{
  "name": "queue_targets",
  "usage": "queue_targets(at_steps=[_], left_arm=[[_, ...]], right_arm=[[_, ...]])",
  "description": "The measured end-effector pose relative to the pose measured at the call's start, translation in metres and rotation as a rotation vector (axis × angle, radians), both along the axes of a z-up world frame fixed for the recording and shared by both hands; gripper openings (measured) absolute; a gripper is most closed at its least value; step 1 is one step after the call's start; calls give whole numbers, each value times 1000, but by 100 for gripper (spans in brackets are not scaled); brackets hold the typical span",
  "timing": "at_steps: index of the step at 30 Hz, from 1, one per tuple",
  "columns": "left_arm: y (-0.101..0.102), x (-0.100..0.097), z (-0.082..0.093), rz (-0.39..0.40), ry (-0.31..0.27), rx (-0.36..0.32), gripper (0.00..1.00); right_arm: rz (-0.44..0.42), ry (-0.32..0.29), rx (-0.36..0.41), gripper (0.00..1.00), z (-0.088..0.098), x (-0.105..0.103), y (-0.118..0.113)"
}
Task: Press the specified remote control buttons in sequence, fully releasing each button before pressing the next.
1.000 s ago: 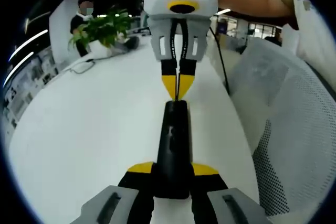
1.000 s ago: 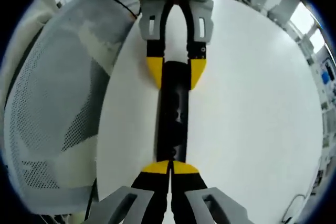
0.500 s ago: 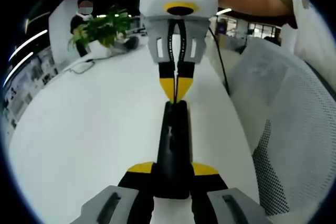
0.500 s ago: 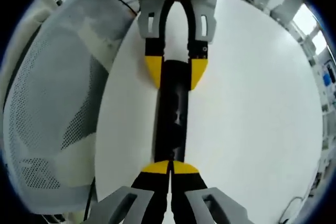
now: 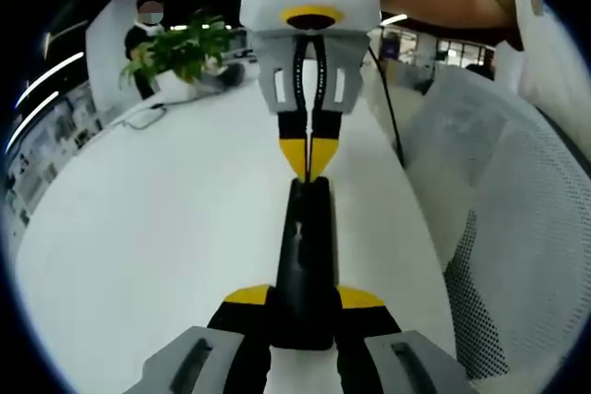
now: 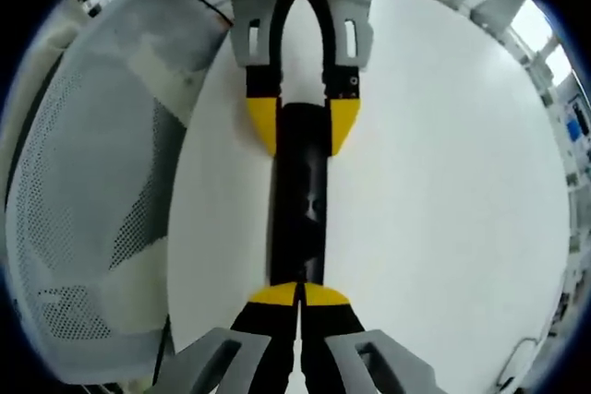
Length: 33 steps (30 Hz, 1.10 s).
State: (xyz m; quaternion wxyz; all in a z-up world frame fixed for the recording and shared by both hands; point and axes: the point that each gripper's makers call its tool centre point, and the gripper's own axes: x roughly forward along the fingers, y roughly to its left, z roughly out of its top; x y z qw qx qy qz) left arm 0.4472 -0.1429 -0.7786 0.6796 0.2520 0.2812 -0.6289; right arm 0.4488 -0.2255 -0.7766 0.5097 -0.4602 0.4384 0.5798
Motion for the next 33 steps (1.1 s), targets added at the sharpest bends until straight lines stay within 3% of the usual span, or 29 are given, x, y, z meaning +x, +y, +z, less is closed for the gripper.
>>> queue_targets(at_steps=[12,27,33], left_arm=[[0,0,0,7,1,-3,24],[0,-1,1,3,-1,-1,24],[0,-1,0,2,-1,-2,24]], right_arm=[[-53,15,13,0,0,1,-1],[-56,16,21,0,2,2,-1],[-68,8,42,0,12,4,1]])
